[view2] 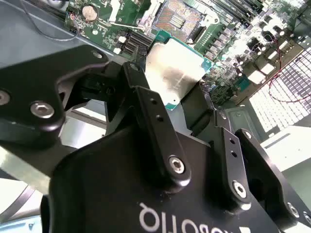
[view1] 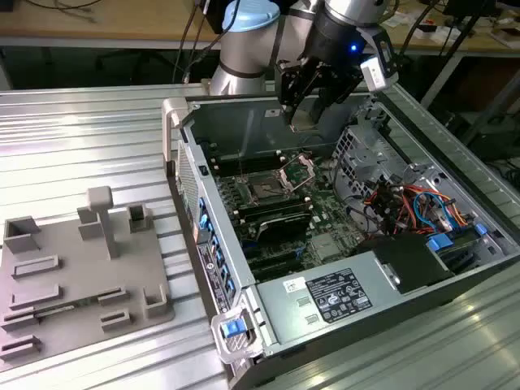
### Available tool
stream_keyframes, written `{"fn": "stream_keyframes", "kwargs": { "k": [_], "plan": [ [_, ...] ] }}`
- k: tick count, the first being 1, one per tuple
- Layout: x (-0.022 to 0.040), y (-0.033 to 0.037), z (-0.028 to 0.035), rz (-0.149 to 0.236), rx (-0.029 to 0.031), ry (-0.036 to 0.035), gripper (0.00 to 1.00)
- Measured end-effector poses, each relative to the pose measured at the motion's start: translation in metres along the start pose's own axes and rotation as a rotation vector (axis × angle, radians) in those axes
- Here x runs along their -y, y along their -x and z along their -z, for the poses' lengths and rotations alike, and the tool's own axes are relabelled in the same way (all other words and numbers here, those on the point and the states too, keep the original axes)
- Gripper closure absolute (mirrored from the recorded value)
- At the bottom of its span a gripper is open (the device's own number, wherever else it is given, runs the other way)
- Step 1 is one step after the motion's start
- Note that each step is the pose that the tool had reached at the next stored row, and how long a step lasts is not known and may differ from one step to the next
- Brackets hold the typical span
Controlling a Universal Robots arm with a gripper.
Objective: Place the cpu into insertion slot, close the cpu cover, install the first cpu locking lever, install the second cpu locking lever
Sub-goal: 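Place the cpu into insertion slot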
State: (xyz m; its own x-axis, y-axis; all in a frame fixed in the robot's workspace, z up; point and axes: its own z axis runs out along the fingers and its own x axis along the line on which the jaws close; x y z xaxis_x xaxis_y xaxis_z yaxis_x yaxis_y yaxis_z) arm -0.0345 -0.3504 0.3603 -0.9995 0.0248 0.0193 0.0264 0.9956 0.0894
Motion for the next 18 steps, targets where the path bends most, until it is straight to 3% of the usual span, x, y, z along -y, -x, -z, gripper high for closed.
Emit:
{"fn": "stream_keyframes", "kwargs": {
  "k": [10, 18],
  "plan": [
    [0.0000, 0.0000, 0.0000, 0.000, 0.0000, -0.0001, 0.45],
    [0.0001, -0.0037, -0.0007, -0.031, 0.0028, 0.0007, 0.45]
  ]
}}
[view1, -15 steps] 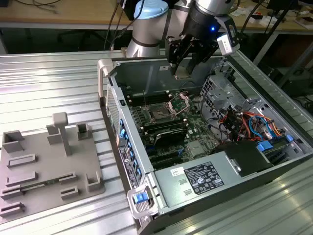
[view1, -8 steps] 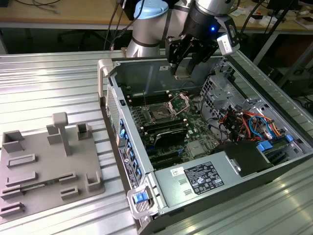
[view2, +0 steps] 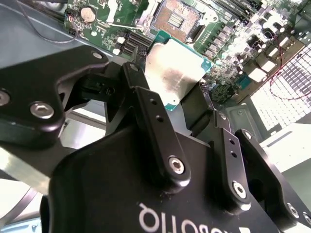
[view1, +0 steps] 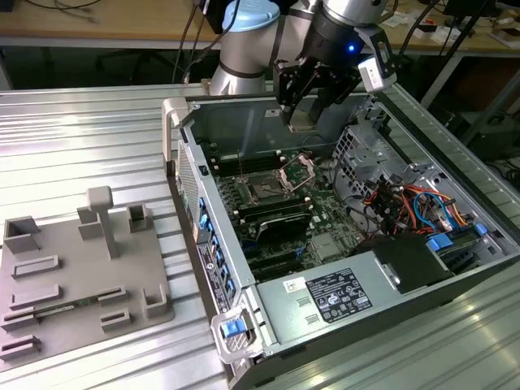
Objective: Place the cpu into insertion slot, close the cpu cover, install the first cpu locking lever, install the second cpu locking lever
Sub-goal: 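Place the cpu into insertion slot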
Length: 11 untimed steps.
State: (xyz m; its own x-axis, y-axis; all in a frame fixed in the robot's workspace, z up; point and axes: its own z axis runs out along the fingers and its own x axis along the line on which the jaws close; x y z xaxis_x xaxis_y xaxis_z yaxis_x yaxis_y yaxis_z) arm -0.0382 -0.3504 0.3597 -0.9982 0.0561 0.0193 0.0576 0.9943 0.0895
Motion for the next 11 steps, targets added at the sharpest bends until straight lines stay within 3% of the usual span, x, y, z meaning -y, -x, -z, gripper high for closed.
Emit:
{"fn": "stream_keyframes", "kwargs": {
  "k": [4, 11],
  "plan": [
    [0.0003, -0.0030, -0.0003, -0.044, 0.0039, 0.0007, 0.45],
    [0.0003, -0.0038, -0.0008, -0.085, 0.0076, 0.0014, 0.45]
  ]
}}
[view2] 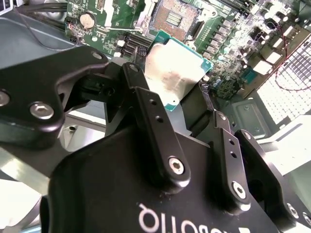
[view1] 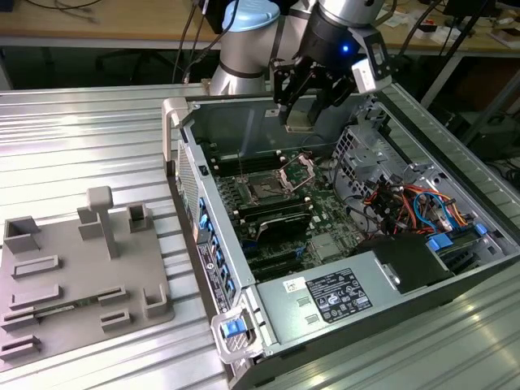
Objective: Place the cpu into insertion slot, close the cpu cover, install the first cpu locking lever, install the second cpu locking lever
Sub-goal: 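Place the cpu into insertion slot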
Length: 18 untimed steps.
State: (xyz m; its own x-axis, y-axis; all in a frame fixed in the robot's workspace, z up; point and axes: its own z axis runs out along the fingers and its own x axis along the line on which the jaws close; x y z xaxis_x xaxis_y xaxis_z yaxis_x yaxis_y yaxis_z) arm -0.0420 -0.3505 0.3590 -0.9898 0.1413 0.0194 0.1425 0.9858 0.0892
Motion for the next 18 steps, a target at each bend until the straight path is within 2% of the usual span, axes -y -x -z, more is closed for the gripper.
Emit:
{"fn": "stream_keyframes", "kwargs": {
  "k": [10, 15, 17, 18],
  "plan": [
    [0.0000, 0.0000, -0.0003, -0.019, 0.0018, 0.0006, 0.45],
    [0.0001, 0.0000, -0.0013, -0.079, 0.0071, 0.0018, 0.45],
    [0.0002, 0.0000, -0.0018, -0.114, 0.0102, 0.0022, 0.45],
    [0.0002, 0.0001, -0.0022, -0.144, 0.0129, 0.0028, 0.45]
  ]
}}
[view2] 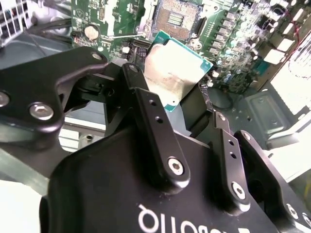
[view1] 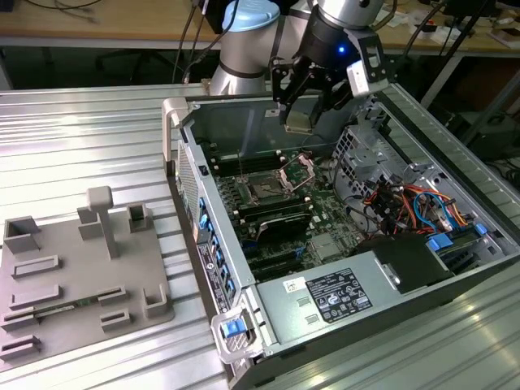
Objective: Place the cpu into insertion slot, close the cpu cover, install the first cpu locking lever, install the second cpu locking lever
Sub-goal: 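Place the cpu into insertion slot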
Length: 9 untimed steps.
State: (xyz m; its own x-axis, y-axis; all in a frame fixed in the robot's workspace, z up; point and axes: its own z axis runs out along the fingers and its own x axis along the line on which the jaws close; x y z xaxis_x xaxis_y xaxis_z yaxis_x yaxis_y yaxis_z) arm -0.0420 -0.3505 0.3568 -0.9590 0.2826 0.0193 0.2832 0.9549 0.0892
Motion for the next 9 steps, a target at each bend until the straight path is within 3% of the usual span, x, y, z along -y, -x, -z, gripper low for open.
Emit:
{"fn": "stream_keyframes", "kwargs": {
  "k": [9],
  "plan": [
    [0.0001, -0.0003, -0.0002, -0.015, 0.0013, 0.0004, 0.45]
  ]
}}
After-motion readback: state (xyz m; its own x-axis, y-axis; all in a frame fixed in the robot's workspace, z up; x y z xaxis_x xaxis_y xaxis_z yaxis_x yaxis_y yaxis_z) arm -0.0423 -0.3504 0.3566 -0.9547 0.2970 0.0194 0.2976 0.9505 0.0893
